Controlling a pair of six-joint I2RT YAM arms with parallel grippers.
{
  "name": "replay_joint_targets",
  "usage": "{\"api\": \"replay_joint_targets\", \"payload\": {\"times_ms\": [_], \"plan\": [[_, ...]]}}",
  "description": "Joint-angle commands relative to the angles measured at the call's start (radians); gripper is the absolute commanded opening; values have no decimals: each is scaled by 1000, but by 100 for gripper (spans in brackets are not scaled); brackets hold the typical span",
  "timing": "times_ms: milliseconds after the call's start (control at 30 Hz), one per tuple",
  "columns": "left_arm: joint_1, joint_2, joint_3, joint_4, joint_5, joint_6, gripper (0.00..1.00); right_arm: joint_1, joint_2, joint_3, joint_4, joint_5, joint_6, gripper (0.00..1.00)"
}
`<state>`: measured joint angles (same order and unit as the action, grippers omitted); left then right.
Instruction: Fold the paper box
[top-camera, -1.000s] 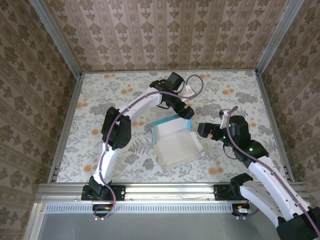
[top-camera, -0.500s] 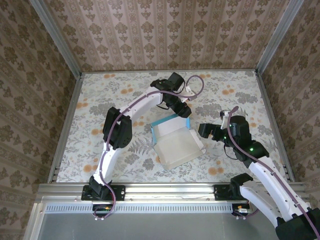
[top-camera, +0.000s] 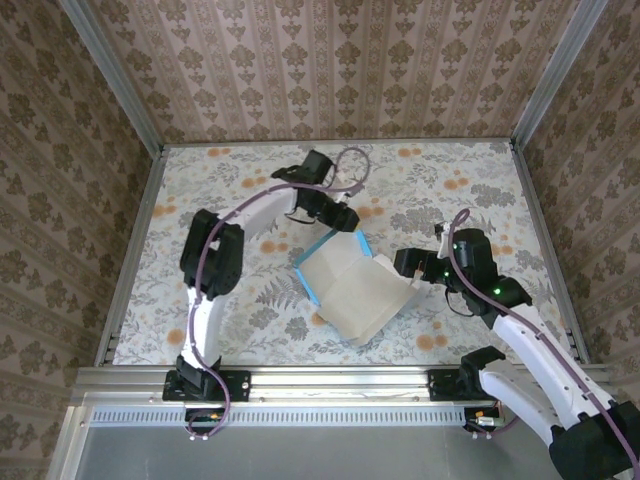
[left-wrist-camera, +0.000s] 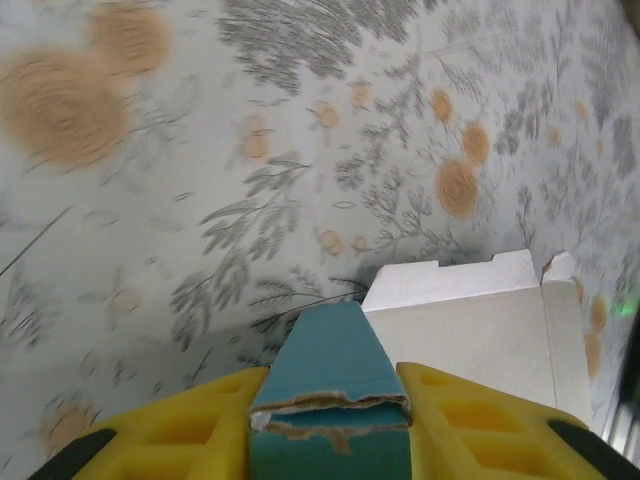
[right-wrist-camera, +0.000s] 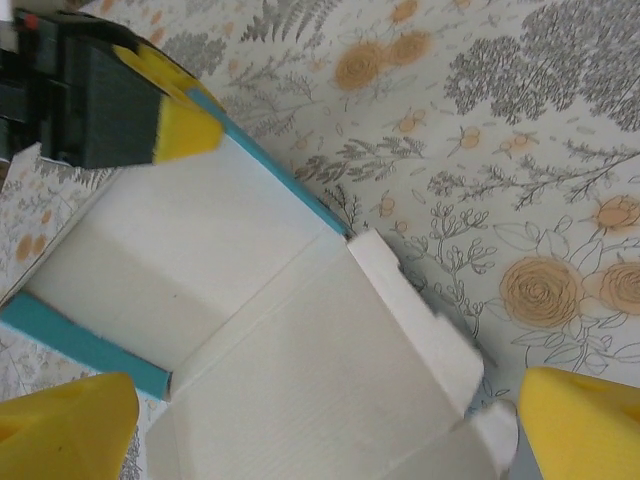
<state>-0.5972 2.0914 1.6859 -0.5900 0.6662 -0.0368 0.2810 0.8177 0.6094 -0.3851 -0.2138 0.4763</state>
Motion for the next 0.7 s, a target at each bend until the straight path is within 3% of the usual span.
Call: {"api": "replay_joint_targets", "payload": {"times_ms": [0, 133, 233, 533, 667], "plan": [[75, -121, -180, 268, 95, -201, 38, -4, 53, 48, 15, -58, 13, 98], [178, -226, -446, 582, 133, -402, 38, -2, 116, 88, 29, -119, 18, 96], [223, -284, -596, 723, 116, -494, 38, 6, 163, 116, 37, -167, 24, 94], [299, -337, -912, 1164, 78, -764, 38, 79, 298, 169, 42, -174, 54, 91], [312, -344, -997, 1267, 53, -816, 38, 103, 385, 195, 45, -217, 47, 90]]}}
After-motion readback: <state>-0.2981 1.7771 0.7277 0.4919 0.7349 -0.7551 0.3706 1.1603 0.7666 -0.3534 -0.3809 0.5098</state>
